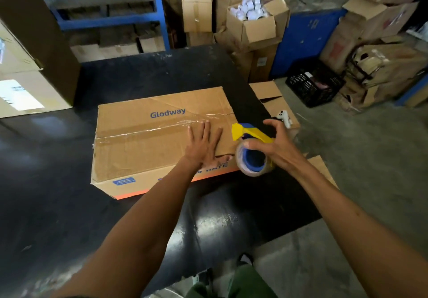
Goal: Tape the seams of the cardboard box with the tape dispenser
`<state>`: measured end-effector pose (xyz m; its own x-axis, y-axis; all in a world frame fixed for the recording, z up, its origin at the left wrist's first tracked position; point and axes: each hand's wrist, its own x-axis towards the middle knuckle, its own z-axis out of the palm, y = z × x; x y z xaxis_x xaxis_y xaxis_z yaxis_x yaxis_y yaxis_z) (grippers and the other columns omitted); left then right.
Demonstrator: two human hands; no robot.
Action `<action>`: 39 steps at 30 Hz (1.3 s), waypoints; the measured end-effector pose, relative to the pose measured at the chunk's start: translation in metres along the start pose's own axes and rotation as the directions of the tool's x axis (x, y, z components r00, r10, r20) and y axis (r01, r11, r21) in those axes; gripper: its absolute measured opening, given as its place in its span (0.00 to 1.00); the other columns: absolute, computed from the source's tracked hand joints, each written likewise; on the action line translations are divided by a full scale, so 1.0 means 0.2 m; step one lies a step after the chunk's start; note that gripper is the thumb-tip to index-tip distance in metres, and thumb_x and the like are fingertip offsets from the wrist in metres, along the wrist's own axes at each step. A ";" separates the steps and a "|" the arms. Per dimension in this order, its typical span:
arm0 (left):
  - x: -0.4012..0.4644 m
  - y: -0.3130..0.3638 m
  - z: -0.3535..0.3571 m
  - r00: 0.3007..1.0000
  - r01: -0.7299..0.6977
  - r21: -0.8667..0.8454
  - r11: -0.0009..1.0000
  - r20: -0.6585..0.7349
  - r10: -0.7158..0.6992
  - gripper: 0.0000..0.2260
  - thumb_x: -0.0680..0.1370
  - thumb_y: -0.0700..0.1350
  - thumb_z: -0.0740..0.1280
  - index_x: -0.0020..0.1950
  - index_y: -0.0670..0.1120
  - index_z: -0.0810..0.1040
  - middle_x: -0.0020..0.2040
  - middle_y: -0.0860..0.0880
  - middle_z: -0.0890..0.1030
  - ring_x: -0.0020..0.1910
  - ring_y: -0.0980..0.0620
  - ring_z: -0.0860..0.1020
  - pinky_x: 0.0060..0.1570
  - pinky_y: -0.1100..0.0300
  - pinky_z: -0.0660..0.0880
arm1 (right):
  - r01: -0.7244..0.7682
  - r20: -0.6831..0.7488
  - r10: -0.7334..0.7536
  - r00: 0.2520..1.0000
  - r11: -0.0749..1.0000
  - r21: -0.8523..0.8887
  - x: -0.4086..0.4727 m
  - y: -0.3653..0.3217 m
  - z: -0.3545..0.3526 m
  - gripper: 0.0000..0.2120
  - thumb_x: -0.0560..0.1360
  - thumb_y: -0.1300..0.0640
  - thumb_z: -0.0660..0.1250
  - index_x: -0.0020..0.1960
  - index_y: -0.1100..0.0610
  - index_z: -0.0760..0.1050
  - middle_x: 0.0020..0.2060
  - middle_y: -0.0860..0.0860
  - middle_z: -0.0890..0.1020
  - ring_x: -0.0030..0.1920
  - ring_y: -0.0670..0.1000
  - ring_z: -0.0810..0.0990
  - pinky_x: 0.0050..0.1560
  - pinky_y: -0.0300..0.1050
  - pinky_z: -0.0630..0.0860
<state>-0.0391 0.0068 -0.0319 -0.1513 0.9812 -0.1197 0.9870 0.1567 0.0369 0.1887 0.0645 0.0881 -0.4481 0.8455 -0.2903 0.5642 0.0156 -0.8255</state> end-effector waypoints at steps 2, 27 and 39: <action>-0.02 0.02 0.02 1.000 0.016 0.003 1.000 -0.021 -0.016 0.46 0.73 0.76 0.46 0.80 0.48 0.40 0.79 0.34 0.42 0.78 0.34 0.42 0.70 0.27 0.44 | 0.107 0.070 -0.109 0.992 0.994 0.025 0.06 -0.07 -0.01 0.38 0.60 0.49 0.77 0.66 0.38 0.65 0.59 0.48 0.73 0.58 0.53 0.75 0.60 0.59 0.74; -0.42 -0.24 -0.41 0.693 -0.193 -0.677 -0.710 0.418 -0.587 0.31 0.82 0.61 0.53 0.67 0.35 0.71 0.63 0.33 0.77 0.60 0.36 0.78 0.64 0.42 0.73 | 0.580 0.531 -0.597 0.601 0.783 0.225 0.58 -0.34 0.37 0.25 0.71 0.59 0.76 0.66 0.46 0.78 0.58 0.41 0.82 0.58 0.43 0.81 0.59 0.46 0.78; -0.58 -0.28 -0.60 0.704 -0.186 -0.683 -0.707 0.410 -0.581 0.21 0.79 0.53 0.66 0.61 0.36 0.76 0.56 0.38 0.82 0.53 0.42 0.82 0.55 0.49 0.79 | 0.925 0.417 -0.855 0.308 0.372 0.079 0.60 -0.33 0.45 0.33 0.68 0.58 0.77 0.69 0.38 0.72 0.48 0.45 0.76 0.48 0.43 0.77 0.42 0.38 0.77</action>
<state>-0.0832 -0.1022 0.0985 -0.6570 0.5532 -0.5121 -0.7069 -0.2159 0.6736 0.0350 0.1172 0.0643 -0.9096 0.0250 0.4147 -0.2593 0.7457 -0.6137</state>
